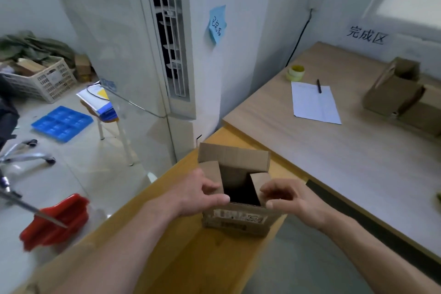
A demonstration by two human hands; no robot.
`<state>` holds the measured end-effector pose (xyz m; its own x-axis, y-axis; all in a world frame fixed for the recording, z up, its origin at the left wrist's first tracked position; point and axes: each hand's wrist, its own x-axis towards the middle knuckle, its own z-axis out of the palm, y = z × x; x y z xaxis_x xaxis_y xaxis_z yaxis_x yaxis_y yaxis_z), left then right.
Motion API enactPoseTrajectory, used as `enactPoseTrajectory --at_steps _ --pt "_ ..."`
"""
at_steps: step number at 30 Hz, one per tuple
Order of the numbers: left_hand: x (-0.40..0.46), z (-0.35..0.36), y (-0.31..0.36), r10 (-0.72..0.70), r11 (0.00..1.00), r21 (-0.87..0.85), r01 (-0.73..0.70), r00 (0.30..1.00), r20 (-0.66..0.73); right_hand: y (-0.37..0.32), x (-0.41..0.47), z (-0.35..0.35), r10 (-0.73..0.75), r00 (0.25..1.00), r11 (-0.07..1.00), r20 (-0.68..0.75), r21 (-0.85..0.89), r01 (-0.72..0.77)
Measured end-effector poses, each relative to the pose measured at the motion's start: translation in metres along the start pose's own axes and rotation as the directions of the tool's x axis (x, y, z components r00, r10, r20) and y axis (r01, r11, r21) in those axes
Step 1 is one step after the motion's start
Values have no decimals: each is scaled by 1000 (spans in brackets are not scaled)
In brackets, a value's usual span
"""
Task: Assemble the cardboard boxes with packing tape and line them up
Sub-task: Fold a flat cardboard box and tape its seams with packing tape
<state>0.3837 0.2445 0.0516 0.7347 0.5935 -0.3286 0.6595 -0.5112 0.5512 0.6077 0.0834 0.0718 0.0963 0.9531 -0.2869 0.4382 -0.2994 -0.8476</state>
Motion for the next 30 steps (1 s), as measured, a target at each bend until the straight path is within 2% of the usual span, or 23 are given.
enactPoseTrajectory --at_steps 4,9,12,14,16,18,20,22,24,25,27,30 --pt "3 1 -6 62 990 127 -68 997 49 0 0 5 -35 999 922 -3 -385 31" --pt "7 -4 -5 109 980 161 -114 993 38 -2 6 12 -111 994 839 9 -535 98" --pt "4 -5 -7 124 980 148 -131 991 58 5 6 20 -173 982 882 -70 -455 123" --pt "4 -4 -9 104 987 114 -111 993 62 12 6 25 -205 956 918 -209 -381 114" --pt "4 2 -9 93 989 116 -94 996 15 17 8 28 -161 912 947 -377 -320 34" --pt "8 11 -9 82 996 54 -74 984 -156 20 13 33 -92 868 958 -489 -280 -57" --pt "11 20 -5 -55 991 -131 5 925 -376 21 18 42 -13 835 959 -551 -243 -146" --pt "15 26 -3 -211 948 -307 79 880 -425 26 20 51 124 788 966 -603 -108 -235" --pt "21 27 -3 -269 887 -449 106 909 -317 27 21 55 273 737 957 -618 93 -276" --pt "24 26 -5 -252 865 -494 91 929 -269 29 21 55 321 742 947 -589 184 -263" --pt "31 25 -8 -186 861 -509 21 943 -277 29 21 54 335 794 930 -506 311 -194" --pt "37 38 -5 -143 882 -470 -31 933 -330 30 25 50 294 861 916 -416 379 -130"
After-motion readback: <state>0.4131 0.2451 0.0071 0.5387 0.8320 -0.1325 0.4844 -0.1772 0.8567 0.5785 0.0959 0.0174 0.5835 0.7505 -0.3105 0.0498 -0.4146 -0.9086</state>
